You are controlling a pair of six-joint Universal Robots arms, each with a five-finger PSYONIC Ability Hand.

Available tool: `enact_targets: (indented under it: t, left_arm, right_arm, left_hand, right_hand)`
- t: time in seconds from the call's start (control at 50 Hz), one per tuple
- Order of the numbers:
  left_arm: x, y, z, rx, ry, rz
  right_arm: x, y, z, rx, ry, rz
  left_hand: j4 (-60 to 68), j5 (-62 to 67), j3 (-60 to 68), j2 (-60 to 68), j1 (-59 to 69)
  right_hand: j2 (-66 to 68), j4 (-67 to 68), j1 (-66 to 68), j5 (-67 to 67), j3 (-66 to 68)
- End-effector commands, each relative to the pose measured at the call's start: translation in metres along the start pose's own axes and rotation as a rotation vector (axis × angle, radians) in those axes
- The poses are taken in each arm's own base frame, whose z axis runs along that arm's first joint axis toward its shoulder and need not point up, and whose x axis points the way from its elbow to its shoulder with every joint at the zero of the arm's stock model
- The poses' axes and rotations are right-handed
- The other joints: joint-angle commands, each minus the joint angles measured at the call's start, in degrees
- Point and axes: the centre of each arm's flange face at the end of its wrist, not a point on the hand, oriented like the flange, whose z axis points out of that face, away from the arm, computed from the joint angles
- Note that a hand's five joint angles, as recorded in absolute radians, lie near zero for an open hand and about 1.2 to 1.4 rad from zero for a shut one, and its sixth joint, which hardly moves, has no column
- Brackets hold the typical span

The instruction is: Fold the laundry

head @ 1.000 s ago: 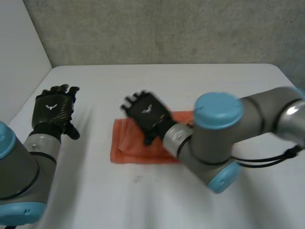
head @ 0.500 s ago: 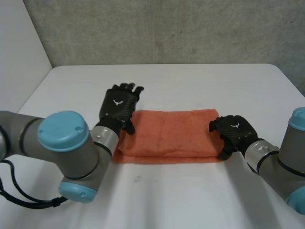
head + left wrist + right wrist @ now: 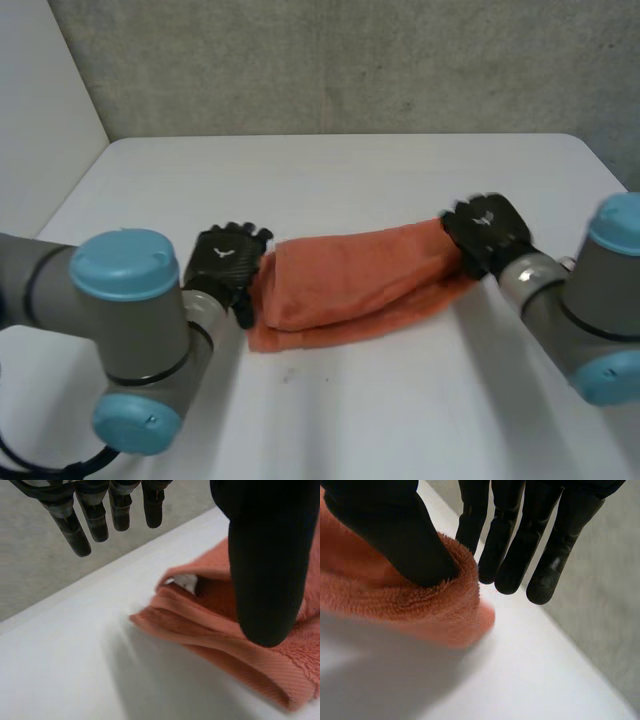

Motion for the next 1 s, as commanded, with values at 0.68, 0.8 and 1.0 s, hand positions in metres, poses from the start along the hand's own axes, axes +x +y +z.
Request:
enact_targets:
  t: [0.68, 0.8, 1.0]
  left_arm:
    - [0.014, -0.044, 0.002, 0.112, 0.064, -0.208]
    - [0.021, -0.015, 0.005, -0.011, 0.077, -0.202]
    - [0.004, 0.012, 0.001, -0.207, 0.030, -0.207]
  right_arm:
    - [-0.072, -0.094, -0.003, 0.085, -0.247, 0.497]
    - [-0.080, -0.067, 0.014, -0.028, -0.275, 0.514]
    - [-0.096, -0.022, 0.034, -0.230, -0.329, 0.535]
  left_hand:
    - [1.5, 0.2, 1.5, 1.5, 1.0]
    - [1.7, 0.4, 1.6, 1.7, 1.2]
    - [0.3, -1.0, 0.3, 0.4, -0.2]
  right_hand:
    - [-57.7, -58.3, -45.4, -56.0, -57.7]
    - [-57.7, -58.3, -45.4, -56.0, -57.7]
    - [-57.7, -58.3, -45.4, -56.0, -57.7]
